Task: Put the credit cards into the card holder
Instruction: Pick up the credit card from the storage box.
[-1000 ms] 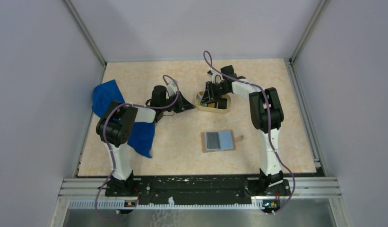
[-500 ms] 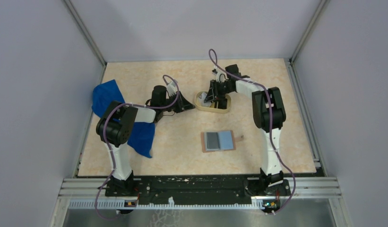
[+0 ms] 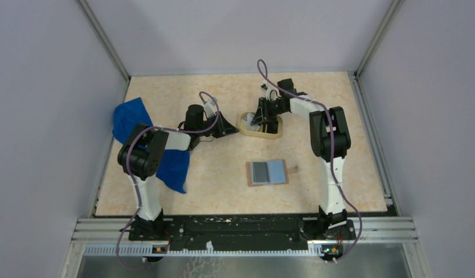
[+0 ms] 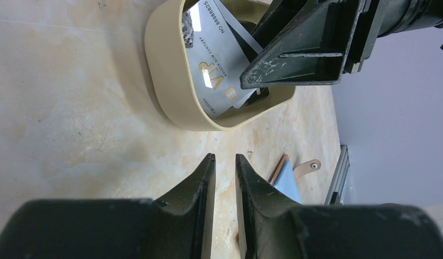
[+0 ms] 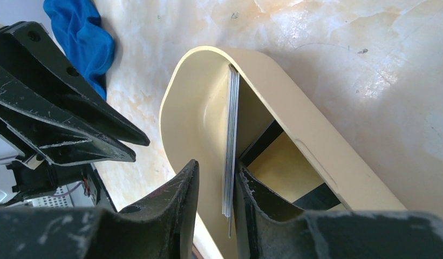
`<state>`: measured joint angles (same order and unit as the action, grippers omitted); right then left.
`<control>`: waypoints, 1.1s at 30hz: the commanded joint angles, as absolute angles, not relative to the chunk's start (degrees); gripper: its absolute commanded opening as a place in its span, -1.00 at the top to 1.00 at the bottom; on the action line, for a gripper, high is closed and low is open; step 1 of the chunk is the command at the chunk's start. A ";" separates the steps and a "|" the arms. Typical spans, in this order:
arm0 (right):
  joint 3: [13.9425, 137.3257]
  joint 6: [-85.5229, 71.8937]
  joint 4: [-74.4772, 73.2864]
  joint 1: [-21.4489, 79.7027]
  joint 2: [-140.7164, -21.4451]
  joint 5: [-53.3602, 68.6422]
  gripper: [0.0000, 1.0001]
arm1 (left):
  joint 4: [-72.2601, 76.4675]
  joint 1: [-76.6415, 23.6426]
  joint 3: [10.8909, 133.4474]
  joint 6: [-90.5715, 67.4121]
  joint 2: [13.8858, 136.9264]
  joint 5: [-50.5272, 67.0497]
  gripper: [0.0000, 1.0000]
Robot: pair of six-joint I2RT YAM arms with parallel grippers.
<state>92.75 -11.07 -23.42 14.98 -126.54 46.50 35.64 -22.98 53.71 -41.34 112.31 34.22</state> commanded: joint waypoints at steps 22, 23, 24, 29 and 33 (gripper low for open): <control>94.88 -10.60 -22.33 11.41 -122.44 49.03 0.59 | 37.95 -22.75 52.91 -41.27 110.22 35.60 0.49; 94.84 -10.55 -22.28 11.36 -122.39 49.02 0.59 | 37.92 -22.76 52.91 -41.25 110.23 35.57 0.49; 94.83 -10.59 -22.24 11.24 -122.33 48.96 0.59 | 37.94 -22.76 52.91 -41.27 110.22 35.59 0.49; 94.75 -10.46 -22.24 10.77 -121.91 48.96 0.66 | 37.97 -22.69 52.91 -41.29 110.23 35.60 0.49; 94.88 -9.75 -22.73 10.60 -121.39 48.40 0.83 | 38.06 -22.74 52.87 -41.27 110.21 35.70 0.49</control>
<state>92.75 -10.96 -23.44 11.14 -126.41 47.88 36.03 -22.98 53.41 -41.32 112.31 34.61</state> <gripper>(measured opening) 0.118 0.256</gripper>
